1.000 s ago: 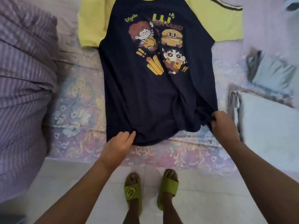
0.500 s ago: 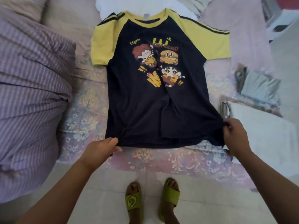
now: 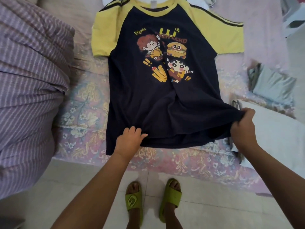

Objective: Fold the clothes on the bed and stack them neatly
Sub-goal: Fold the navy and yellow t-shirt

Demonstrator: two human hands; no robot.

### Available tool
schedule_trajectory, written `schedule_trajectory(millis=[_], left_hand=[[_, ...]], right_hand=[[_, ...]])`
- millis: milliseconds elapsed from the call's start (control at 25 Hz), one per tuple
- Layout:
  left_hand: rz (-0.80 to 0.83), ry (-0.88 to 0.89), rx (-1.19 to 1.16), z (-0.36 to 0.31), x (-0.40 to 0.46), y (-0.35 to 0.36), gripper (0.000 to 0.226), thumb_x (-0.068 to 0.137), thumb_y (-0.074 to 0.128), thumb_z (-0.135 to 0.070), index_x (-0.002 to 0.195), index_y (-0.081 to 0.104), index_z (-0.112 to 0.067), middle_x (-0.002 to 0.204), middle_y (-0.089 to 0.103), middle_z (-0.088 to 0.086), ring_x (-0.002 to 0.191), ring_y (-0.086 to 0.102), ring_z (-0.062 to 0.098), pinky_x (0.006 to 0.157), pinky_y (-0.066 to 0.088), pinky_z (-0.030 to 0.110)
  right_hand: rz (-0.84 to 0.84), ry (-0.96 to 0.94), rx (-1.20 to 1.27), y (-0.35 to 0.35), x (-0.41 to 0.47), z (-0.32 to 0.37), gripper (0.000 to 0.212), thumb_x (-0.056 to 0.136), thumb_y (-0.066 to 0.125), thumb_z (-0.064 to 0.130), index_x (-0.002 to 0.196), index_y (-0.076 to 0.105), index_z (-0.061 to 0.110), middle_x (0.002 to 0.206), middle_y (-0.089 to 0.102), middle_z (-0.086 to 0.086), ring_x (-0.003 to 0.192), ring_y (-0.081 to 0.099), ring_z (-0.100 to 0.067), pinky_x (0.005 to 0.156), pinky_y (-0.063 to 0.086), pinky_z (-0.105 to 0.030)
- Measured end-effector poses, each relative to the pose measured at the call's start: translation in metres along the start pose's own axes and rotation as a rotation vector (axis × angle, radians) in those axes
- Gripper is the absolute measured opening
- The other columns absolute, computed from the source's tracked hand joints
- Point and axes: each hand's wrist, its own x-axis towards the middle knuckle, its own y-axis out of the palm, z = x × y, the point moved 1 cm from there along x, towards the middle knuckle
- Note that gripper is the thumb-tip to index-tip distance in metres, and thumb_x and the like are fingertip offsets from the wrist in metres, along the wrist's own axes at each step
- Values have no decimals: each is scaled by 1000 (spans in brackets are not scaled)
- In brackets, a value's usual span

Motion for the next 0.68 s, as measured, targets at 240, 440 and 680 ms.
schedule_trajectory(millis=[240,440,680], left_hand=[[35,-36,-249,44,-13,-18,39,83,77,-2,117,61,4,102,63,26,84,66,45,65,54,53],[-377,-389,-482,72,-34,-43,22,87,52,17,106,58,6,103,57,28,84,58,47,70,49,57],[-524,-801,-864,75,-37,-42,32,89,35,6,119,43,-4,104,60,26,91,56,42,78,41,49]], right_hand=[[154,-313,-336,-4,-6,-2,33,95,38,8,123,47,-6,117,49,-30,100,50,-45,84,41,-50],[-89,52,-287,-17,-2,-18,30,92,47,-5,119,55,-17,128,43,-34,101,54,-51,93,44,-53],[-159,393,57,-9,-2,-8,30,101,29,9,127,39,-3,124,54,-36,110,54,-50,91,42,-54]])
